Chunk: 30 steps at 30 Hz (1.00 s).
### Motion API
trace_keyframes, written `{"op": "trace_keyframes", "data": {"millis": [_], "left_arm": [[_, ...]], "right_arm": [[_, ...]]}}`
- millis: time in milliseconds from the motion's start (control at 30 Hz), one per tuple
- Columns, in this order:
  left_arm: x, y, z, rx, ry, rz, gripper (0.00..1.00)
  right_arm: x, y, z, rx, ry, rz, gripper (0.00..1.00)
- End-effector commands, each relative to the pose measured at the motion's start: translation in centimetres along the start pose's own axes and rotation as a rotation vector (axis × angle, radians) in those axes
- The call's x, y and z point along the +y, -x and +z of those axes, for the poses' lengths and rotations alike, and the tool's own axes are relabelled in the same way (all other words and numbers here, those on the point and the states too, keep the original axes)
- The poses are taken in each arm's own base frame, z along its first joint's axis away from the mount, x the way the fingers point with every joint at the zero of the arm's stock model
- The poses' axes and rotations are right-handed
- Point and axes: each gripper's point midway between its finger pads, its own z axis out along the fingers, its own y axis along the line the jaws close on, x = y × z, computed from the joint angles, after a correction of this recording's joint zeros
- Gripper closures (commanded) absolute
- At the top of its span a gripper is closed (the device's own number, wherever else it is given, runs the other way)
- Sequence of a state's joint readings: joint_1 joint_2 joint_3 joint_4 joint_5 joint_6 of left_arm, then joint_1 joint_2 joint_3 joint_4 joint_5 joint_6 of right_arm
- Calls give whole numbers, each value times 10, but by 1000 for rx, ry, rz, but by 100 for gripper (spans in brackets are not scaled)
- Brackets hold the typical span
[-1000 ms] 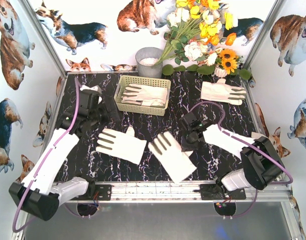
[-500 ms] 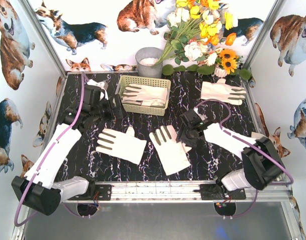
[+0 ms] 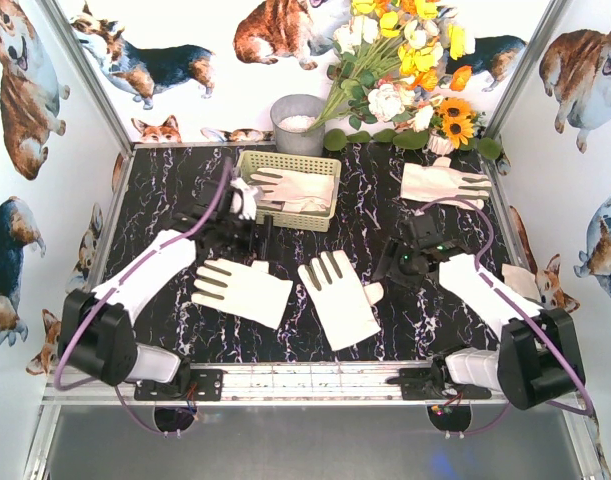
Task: Put the gloves into the storage basket
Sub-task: Pick up the glove from the center of the board.
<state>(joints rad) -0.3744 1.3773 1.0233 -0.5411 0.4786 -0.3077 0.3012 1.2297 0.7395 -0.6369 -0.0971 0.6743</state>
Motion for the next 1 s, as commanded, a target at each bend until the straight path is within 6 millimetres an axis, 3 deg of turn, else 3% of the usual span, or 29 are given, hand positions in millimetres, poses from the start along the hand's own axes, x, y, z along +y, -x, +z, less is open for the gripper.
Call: {"op": "trace_keyframes", "data": {"millis": [0,167,467,700,967], "left_arm": [[-22,-21,22,73,-117,171,29],[-48,-46,48,182,-178,281,38],[-68,-78,87,288,-224,356,50],[-56,-102,112,374,-220,343,59],[-36,-122,127,448,-194,339,61]], "right_arm": [[15,4,7,27,187,-52,37],[13,-1,23,85,242,-28,37],[27,-10,40,164,366,-46,37],[27,-24,41,211,404,-53,37],[47,-46,42,292,480,-79,37]]}}
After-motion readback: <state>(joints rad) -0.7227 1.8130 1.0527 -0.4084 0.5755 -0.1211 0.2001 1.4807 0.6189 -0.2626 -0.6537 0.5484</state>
